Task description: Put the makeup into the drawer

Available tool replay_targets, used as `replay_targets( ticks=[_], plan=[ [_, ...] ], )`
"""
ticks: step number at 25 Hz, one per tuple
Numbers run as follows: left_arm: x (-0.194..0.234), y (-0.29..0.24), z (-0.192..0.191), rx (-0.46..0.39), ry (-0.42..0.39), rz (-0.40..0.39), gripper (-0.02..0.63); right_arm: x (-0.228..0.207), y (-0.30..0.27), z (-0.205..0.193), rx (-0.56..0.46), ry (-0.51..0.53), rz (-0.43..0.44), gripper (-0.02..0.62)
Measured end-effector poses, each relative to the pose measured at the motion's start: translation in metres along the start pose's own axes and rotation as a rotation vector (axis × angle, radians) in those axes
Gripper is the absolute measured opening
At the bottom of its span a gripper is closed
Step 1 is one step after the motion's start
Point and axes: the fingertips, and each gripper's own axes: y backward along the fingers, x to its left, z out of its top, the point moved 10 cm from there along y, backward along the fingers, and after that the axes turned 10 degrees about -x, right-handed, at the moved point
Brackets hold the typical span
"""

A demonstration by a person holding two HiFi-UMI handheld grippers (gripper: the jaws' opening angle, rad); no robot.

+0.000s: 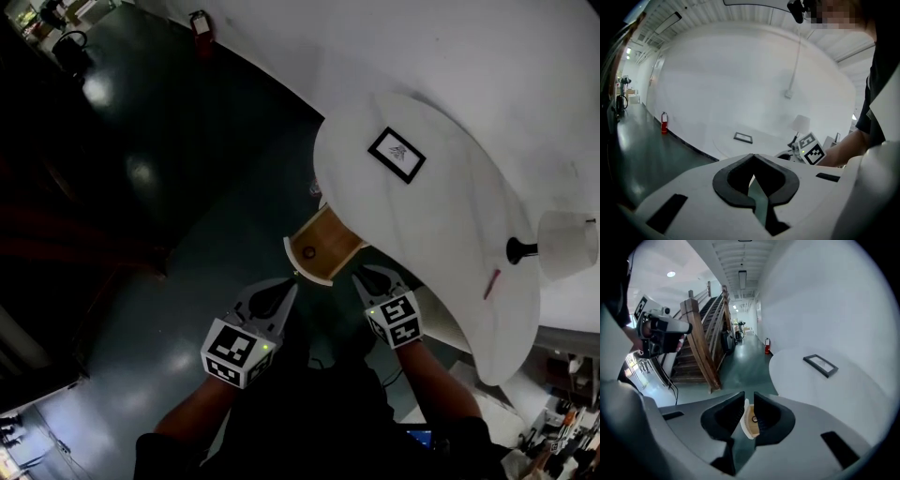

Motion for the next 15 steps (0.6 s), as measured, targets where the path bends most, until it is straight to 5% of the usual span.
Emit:
replay_targets(
  ticks=[15],
  plan=[
    [-0.165, -0.062, 0.041, -0.098, -0.143, -0.077, 0.011, -0.039, 0.214, -0.016, -0.238, -0.085, -0.013, 0.034]
  ],
)
